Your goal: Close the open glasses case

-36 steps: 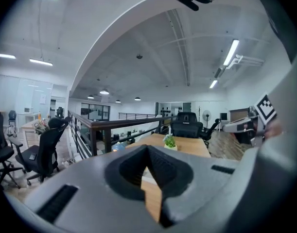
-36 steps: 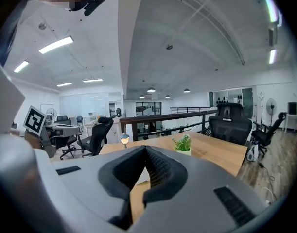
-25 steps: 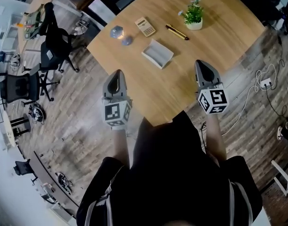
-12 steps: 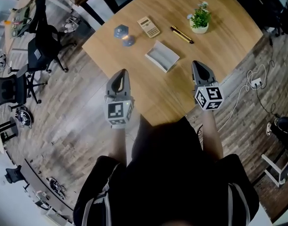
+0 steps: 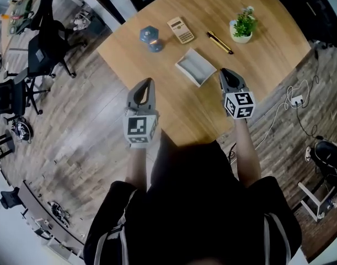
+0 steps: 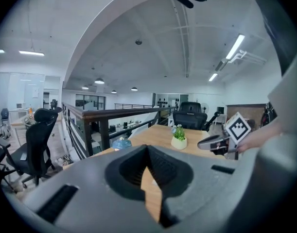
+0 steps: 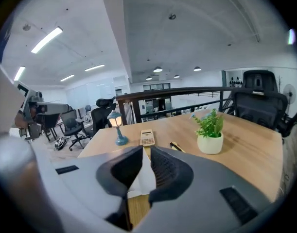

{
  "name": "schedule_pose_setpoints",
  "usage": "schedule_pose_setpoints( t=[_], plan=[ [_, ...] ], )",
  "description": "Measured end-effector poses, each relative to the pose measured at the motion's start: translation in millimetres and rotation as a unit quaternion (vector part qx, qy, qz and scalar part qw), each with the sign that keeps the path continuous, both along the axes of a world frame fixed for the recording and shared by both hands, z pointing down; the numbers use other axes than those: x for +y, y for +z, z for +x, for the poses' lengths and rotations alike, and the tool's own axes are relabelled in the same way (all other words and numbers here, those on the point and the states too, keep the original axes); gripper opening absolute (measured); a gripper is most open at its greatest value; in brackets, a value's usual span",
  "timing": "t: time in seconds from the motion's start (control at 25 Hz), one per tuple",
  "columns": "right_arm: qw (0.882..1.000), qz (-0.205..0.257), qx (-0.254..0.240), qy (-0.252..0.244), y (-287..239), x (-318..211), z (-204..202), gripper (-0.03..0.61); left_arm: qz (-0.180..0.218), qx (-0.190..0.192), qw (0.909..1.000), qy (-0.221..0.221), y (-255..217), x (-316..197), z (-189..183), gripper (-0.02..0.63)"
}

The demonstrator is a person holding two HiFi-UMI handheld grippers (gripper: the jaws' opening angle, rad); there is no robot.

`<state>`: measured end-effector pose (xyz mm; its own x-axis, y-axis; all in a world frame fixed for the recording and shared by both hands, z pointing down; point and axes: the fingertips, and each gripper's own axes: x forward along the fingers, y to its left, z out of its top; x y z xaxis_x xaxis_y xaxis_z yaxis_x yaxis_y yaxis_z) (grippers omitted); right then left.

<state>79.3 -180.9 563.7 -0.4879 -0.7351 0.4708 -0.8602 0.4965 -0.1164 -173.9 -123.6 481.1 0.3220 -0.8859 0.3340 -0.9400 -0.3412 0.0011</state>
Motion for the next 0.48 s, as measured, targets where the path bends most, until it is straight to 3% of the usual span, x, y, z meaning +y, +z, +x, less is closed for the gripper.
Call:
schedule_pose_setpoints(
  t=[0.04,0.08,0.48],
  plan=[
    [1.0,-0.009,0.004,-0.012,10.3,-6.4,-3.0,0.097,-0.003,0.0,1.0,0.0,1.8,1.6,0.2,-0.002],
    [1.0,-0.017,0.011,-0.022,21.1,-13.3,-6.0,0.138,-0.007,-0.003,1.0,0.002,4.0,4.2,0.5,-0.002],
    [0.987,-0.115,0.053,-0.098,123.0,-61.5,-39.4,0.141,-0.019,-0.011,0.9997,0.007,11.5,22.7,1.3,-0.002]
  ],
)
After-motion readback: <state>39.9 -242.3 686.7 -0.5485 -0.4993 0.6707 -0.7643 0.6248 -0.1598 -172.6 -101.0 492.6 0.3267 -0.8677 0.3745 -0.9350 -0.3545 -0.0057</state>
